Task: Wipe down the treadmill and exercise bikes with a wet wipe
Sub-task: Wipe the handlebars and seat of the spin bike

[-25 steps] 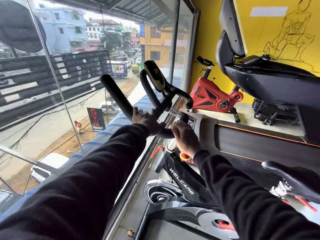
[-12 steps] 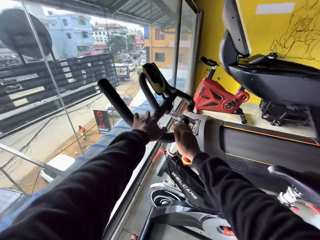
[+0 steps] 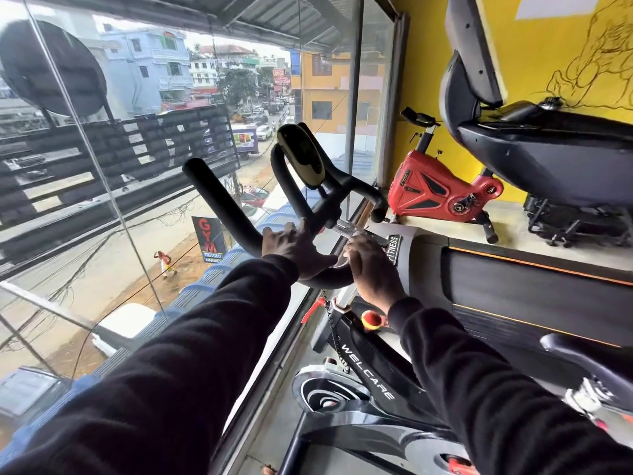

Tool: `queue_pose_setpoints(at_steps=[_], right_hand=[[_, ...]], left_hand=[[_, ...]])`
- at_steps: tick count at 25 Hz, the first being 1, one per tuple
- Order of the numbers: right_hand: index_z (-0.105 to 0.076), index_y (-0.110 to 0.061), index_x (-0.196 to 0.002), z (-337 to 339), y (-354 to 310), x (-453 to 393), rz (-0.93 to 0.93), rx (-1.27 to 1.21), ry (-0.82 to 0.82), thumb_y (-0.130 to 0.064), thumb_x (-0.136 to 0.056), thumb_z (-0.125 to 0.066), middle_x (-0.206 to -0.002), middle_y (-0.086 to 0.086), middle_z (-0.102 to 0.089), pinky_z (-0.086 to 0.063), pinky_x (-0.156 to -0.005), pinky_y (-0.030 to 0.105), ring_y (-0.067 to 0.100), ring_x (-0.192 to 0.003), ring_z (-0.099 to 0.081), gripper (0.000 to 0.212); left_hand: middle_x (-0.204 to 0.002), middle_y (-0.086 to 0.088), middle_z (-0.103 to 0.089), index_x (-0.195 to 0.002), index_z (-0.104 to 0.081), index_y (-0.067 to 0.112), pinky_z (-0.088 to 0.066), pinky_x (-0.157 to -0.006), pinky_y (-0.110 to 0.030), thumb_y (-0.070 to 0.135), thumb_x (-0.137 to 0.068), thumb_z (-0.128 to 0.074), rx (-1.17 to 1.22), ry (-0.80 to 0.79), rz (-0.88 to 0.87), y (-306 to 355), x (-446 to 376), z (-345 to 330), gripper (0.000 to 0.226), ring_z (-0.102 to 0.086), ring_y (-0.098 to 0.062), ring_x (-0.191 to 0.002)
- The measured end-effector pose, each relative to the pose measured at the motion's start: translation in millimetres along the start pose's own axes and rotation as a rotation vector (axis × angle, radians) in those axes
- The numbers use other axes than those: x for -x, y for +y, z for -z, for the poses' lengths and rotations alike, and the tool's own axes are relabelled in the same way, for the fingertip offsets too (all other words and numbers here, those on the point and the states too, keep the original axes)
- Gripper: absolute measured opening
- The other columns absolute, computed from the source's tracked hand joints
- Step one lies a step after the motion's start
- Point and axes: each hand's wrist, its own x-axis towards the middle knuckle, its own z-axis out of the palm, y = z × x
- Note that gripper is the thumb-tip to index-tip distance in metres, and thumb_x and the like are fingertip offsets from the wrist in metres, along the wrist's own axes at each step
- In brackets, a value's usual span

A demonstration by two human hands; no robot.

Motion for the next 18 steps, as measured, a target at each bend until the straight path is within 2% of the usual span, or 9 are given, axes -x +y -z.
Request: queue_pose_setpoints(at_steps=[3,6,9,10,12,14,18], right_hand=[[-0.061,-0.003,-0.120,0.0,-0.7,-26.9,-0.243,-0.104,-0.018,-0.015,-0.098,-0.044,-0.136,0.012,-0.053,-0.033,-0.106,0.029,0.026,-0.129,-0.046,0.030],[-0.062,-0.004,-0.118,-7.8,-5.2,-22.6,-0.297,-0.186,0.129,-0.011,-0.095,-0.050,-0.127,0.014,-0.059,-0.036,-0.099,0.026,0.027,-0.121,-0.052,0.026],[-0.057,-0.014,-0.103,-6.1,-5.1,-26.1,-0.475,-0.381,0.115,-0.019,-0.096,-0.052,-0.105,0.013,-0.062,-0.039,-0.081,0.025,0.022,-0.097,-0.056,0.009],[-0.054,-0.016,-0.099,-5.3,-8.9,-27.5,-0.538,-0.444,0.113,-0.021,-0.096,-0.053,-0.099,0.011,-0.060,-0.040,-0.079,0.026,0.021,-0.093,-0.056,0.006],[-0.057,-0.008,-0.102,-10.4,-13.5,-23.4,-0.626,-0.506,0.160,-0.024,-0.095,-0.055,-0.099,0.011,-0.064,-0.046,-0.085,0.032,0.026,-0.096,-0.061,0.017],[-0.058,-0.005,-0.117,-15.6,-19.3,-10.5,-0.686,-0.530,0.192,-0.028,-0.096,-0.055,-0.110,0.013,-0.066,-0.048,-0.094,0.036,0.028,-0.104,-0.062,0.031],[-0.058,-0.004,-0.115,-8.4,-24.8,-9.3,-0.651,-0.551,0.151,-0.025,-0.095,-0.057,-0.110,0.013,-0.066,-0.045,-0.091,0.031,0.028,-0.105,-0.062,0.029]], left_hand=[[-0.123,-0.008,-0.057,-0.146,-0.027,0.022,-0.032,-0.096,-0.043,0.081,-0.076,-0.046,-0.017,0.011,0.006,1.0,2.5,-3.6,0.094,-0.058,-0.025,-0.104],[-0.122,-0.007,-0.058,-0.146,-0.027,0.022,-0.033,-0.095,-0.043,0.081,-0.076,-0.046,-0.013,0.017,0.010,0.4,2.1,-4.6,0.093,-0.059,-0.025,-0.103],[-0.122,-0.008,-0.058,-0.147,-0.026,0.023,-0.032,-0.095,-0.043,0.080,-0.076,-0.045,-0.019,0.017,0.019,0.5,0.8,-5.7,0.092,-0.058,-0.025,-0.101],[-0.122,-0.008,-0.058,-0.147,-0.026,0.023,-0.032,-0.096,-0.043,0.080,-0.077,-0.045,-0.016,0.023,0.019,0.2,1.1,-6.2,0.092,-0.058,-0.025,-0.102],[-0.121,-0.008,-0.060,-0.147,-0.025,0.022,-0.032,-0.098,-0.045,0.078,-0.077,-0.045,-0.003,0.035,0.015,0.9,1.2,-7.8,0.092,-0.059,-0.025,-0.104],[-0.119,-0.008,-0.061,-0.147,-0.026,0.021,-0.033,-0.097,-0.046,0.077,-0.078,-0.045,-0.003,0.052,0.016,0.2,-0.1,-9.2,0.091,-0.059,-0.025,-0.103],[-0.115,-0.007,-0.062,-0.143,-0.033,0.021,-0.032,-0.096,-0.045,0.075,-0.080,-0.044,0.030,0.076,0.027,0.3,1.3,-8.2,0.084,-0.059,-0.024,-0.101]])
